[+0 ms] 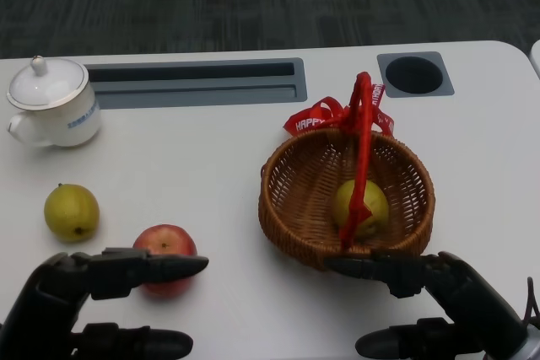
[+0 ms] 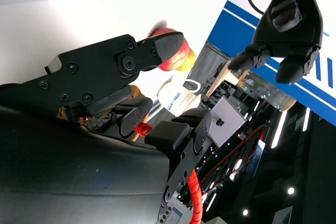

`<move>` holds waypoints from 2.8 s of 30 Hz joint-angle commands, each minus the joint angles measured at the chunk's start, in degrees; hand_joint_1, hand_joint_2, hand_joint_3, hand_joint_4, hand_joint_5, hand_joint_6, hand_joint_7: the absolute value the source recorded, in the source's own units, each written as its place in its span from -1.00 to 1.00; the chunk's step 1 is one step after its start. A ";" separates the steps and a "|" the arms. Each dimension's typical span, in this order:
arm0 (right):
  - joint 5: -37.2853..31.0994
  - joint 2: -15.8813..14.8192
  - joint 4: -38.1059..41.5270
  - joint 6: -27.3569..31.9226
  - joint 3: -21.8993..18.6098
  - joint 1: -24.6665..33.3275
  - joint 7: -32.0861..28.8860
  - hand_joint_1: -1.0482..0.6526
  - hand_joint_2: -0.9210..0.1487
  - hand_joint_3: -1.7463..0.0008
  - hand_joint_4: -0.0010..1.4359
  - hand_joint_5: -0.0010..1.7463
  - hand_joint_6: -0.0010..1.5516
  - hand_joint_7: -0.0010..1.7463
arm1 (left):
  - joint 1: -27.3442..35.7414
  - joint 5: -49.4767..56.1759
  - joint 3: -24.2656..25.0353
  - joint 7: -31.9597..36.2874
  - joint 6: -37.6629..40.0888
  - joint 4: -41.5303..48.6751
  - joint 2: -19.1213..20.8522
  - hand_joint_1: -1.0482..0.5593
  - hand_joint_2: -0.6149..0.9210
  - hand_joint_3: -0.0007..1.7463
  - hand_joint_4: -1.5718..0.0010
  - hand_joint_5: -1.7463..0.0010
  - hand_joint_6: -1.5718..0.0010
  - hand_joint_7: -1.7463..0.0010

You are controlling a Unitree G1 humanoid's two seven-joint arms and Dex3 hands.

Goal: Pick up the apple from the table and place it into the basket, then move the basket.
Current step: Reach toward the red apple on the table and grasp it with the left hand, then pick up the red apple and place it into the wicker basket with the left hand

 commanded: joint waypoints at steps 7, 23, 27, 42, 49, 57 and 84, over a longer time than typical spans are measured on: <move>0.26 -0.46 -0.35 0.17 -0.04 -0.17 0.18 -0.23 -0.83 1.00 0.00 -1.00 -0.16 -1.00 | -4.20 23.13 9.62 10.14 -3.23 1.68 2.22 -0.58 0.72 -1.00 0.48 1.00 0.50 1.00; 0.70 -0.72 -1.44 0.79 0.10 1.02 0.45 -0.23 -0.85 1.00 0.01 -1.00 -0.16 -1.00 | -14.04 41.25 0.42 26.17 6.81 19.79 6.27 -0.73 0.71 -1.00 0.81 1.00 0.80 1.00; 1.19 -0.77 -1.73 0.67 0.27 1.18 0.76 -0.22 -0.85 1.00 0.01 -1.00 -0.16 -1.00 | -18.50 43.80 -3.40 31.06 7.77 28.24 6.84 -0.66 0.71 -1.00 0.80 0.99 0.79 0.99; 1.70 -0.83 -3.79 1.29 0.49 3.00 1.10 -0.20 -0.83 1.00 0.04 -0.99 -0.16 -1.00 | -29.62 51.60 -18.16 51.45 14.45 52.99 7.68 -0.44 0.70 -0.99 0.55 0.96 0.57 0.97; 1.91 -1.17 -4.92 1.70 0.72 3.86 1.35 -0.19 -0.82 1.00 0.04 -1.00 -0.15 -0.99 | -27.53 46.91 -19.37 51.81 12.94 53.28 6.09 -0.04 0.74 -0.99 0.12 0.89 0.23 0.92; 1.64 -1.05 -4.71 2.12 0.69 3.69 1.53 -0.22 -0.85 0.99 0.04 -1.00 -0.14 -0.99 | -21.64 27.60 -12.34 41.01 1.17 46.22 0.20 0.16 0.89 -0.98 -0.49 0.88 -0.33 0.91; 1.72 -0.08 -3.85 2.15 1.41 2.91 1.69 -0.24 -0.98 1.00 0.04 -1.00 -0.13 -1.00 | -20.76 26.56 -7.55 39.23 6.12 11.33 -4.43 0.26 0.82 -1.00 -0.60 0.93 -0.46 0.96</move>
